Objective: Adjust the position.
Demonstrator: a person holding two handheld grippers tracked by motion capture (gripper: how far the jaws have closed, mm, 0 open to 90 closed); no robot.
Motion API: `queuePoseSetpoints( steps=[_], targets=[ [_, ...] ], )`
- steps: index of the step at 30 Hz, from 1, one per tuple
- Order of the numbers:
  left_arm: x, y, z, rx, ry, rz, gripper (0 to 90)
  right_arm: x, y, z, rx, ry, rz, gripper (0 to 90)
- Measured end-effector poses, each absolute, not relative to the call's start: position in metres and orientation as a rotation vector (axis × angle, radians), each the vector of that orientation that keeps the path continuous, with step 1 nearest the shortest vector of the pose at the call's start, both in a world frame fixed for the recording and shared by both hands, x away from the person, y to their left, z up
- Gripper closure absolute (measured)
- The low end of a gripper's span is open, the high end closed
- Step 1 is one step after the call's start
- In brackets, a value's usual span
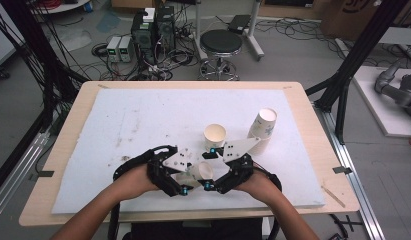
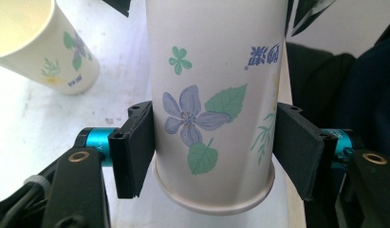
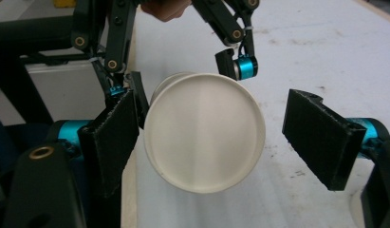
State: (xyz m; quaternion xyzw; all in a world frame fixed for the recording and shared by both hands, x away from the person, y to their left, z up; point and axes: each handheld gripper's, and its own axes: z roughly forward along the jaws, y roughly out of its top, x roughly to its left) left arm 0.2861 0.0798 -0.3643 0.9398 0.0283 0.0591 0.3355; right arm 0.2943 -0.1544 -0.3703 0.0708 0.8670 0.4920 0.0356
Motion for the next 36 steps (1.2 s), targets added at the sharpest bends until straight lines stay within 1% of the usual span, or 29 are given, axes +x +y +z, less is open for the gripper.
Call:
queuePoseSetpoints(
  steps=[13,15,22,24,27,36],
  targets=[
    [0.287,0.078,-0.369,2.508,0.054,0.138,33.3,0.293,-0.139,-0.377,0.107,2.783,1.343,20.9],
    [0.286,0.077,-0.37,2.511,0.049,0.129,33.3,0.294,-0.138,-0.378,0.09,2.798,1.321,25.1],
    [0.286,0.076,-0.372,2.527,0.031,0.108,33.3,0.295,-0.135,-0.378,0.055,2.829,1.282,29.8],
    [0.285,0.076,-0.372,2.533,0.027,0.105,33.3,0.295,-0.134,-0.377,0.044,2.843,1.273,33.6],
    [0.285,0.076,-0.373,2.536,0.021,0.1,33.4,0.295,-0.134,-0.377,0.027,2.849,1.256,35.5],
    [0.286,0.078,-0.374,2.516,0.028,0.094,31.8,0.296,-0.134,-0.378,0.031,2.863,1.249,36.4]
  ],
)
